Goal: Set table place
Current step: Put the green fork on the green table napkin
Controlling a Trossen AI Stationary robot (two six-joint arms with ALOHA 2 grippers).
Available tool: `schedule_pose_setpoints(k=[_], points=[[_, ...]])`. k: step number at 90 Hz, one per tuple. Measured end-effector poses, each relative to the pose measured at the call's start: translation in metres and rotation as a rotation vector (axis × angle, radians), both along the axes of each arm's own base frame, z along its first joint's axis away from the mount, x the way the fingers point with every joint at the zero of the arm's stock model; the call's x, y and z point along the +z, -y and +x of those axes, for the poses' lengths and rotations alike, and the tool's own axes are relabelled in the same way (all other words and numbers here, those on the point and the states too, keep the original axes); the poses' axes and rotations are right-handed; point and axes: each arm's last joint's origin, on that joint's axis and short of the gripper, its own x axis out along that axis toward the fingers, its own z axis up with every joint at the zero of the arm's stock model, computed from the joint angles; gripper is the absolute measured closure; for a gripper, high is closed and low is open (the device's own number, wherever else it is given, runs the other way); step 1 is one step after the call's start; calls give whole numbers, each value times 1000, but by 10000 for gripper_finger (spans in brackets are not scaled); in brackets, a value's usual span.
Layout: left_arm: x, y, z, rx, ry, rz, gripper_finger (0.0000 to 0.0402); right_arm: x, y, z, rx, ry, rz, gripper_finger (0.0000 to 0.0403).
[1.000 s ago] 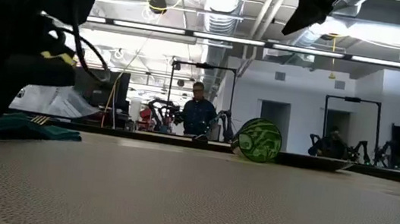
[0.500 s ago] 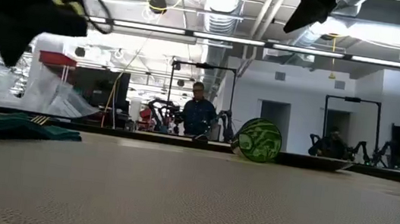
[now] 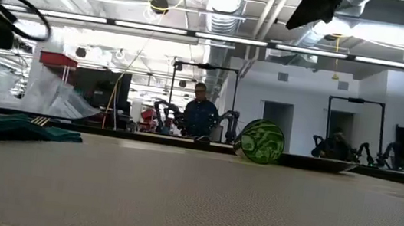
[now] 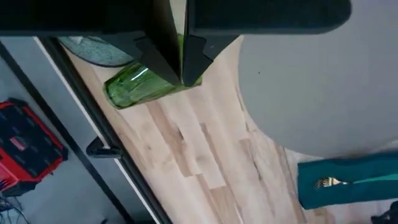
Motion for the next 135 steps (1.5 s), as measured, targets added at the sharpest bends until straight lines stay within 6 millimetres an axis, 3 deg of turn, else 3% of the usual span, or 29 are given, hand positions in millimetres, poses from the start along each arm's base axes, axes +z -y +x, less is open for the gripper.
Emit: schedule_pose_setpoints(k=[20,51,116,135], points=[[-4,16,-10,27,-13,-38,401,0,-7,1,27,1,2,399],[-23,13,-3,45,99,-77,401,0,-11,1,45,-6,-3,399],[-24,11,15,95,224,-138,401,0,-11,1,59,-13,-22,399],[-23,7,9,57,140,-122,402,0,-11,1,59,-13,-21,399]])
